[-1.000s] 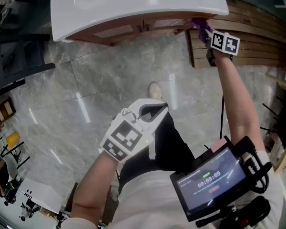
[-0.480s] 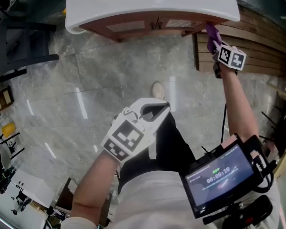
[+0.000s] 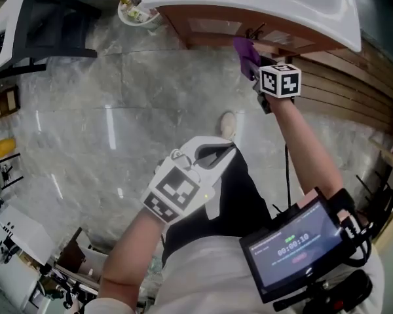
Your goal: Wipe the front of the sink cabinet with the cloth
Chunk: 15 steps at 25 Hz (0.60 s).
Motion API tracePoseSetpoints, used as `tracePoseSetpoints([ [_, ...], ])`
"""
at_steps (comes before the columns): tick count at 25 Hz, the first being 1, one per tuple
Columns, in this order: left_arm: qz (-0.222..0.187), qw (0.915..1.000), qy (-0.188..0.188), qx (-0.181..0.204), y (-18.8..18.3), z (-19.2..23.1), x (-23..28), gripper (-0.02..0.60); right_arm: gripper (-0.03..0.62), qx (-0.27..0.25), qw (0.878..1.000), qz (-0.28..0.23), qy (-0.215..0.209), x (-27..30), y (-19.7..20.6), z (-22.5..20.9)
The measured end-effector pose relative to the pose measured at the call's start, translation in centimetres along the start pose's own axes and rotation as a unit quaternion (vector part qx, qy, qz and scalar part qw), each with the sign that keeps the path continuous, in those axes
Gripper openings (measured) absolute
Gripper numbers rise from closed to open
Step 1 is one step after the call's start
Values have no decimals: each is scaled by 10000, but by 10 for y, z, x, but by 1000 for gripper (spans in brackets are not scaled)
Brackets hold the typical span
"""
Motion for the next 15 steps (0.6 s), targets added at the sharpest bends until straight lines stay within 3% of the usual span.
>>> tracePoseSetpoints([
  [8, -346, 9978, -462, -314, 32, 12, -56, 8, 83, -948, 9924, 268, -734, 83, -35, 139],
  [15, -601, 9937, -736, -600, 55, 22, -83, 8, 83, -906, 9910, 546, -826, 130, -50, 173],
])
Point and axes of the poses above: the fingertips, and each gripper's own axes: x forward along the fingers, z to its left, y out of its underside, the point moved 4 cm from there along -x, backward along the fingers, and after that the axes turned 14 degrees about y, right-handed, at the moved point
